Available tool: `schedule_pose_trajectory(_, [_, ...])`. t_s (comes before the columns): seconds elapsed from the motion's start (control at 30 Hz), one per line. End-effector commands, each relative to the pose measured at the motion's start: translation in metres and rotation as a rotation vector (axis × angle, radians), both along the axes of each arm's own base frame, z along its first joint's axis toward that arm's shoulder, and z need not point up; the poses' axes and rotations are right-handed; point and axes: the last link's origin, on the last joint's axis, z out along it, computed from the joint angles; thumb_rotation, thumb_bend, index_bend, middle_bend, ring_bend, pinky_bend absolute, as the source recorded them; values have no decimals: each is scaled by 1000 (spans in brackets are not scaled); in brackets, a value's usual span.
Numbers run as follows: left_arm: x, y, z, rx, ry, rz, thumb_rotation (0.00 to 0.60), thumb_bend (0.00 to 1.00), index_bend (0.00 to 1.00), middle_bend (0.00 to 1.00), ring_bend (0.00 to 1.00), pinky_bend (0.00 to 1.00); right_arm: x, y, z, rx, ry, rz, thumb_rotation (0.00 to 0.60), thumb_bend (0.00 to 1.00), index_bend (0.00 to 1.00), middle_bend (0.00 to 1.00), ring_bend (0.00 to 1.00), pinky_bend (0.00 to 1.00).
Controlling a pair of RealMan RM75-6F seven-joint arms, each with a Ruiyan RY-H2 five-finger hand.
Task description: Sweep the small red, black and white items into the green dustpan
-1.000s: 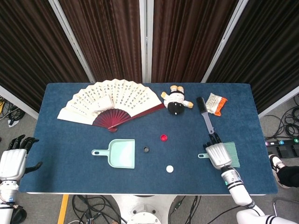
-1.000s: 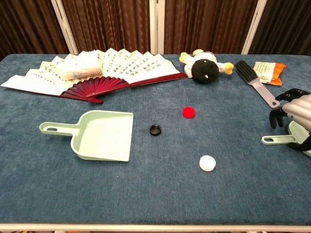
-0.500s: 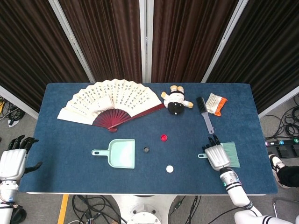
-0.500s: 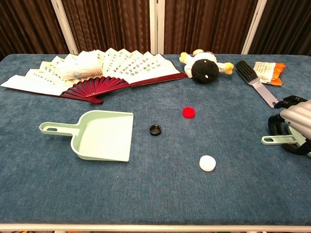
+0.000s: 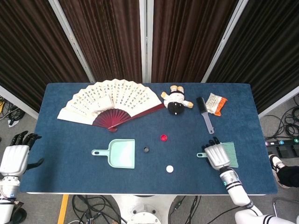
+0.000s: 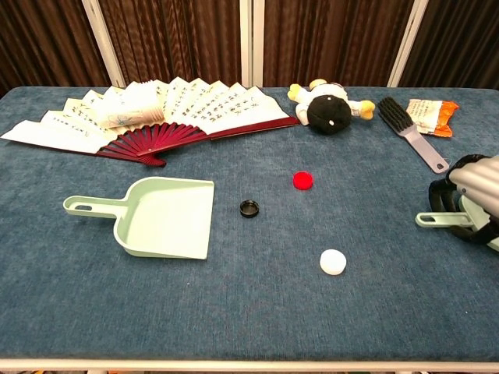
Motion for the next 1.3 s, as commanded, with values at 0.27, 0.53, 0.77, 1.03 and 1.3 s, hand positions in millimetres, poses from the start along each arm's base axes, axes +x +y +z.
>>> schedule_pose_trajectory(0.27, [41,68,-21,-194,-38,-102,600,144,277,219,93,136,37,-40,59,-56,-235,21,600,560,684,608,274,179])
schedule_pose_trajectory(0.53, [70,101,-70,-371,-141,-57,600,150,346,298,182,152,63,-69,89,-108,-319,61,600,559,684,600,273,179])
schedule_pose_trajectory(0.77, [80,99,-103,-467,-95,-23,600,175,396,332,220,162,80,-85,95,-111,-351,92,600,560,684,598,273,179])
schedule_pose_trajectory(1.03, [85,87,-130,-500,-73,23,600,179,396,339,220,173,76,-87,93,-96,-351,77,600,560,684,595,272,180])
schedule_pose_trajectory(1.3, [94,84,-149,-502,-69,34,600,193,408,367,235,178,71,-85,88,-80,-355,61,600,560,684,594,272,180])
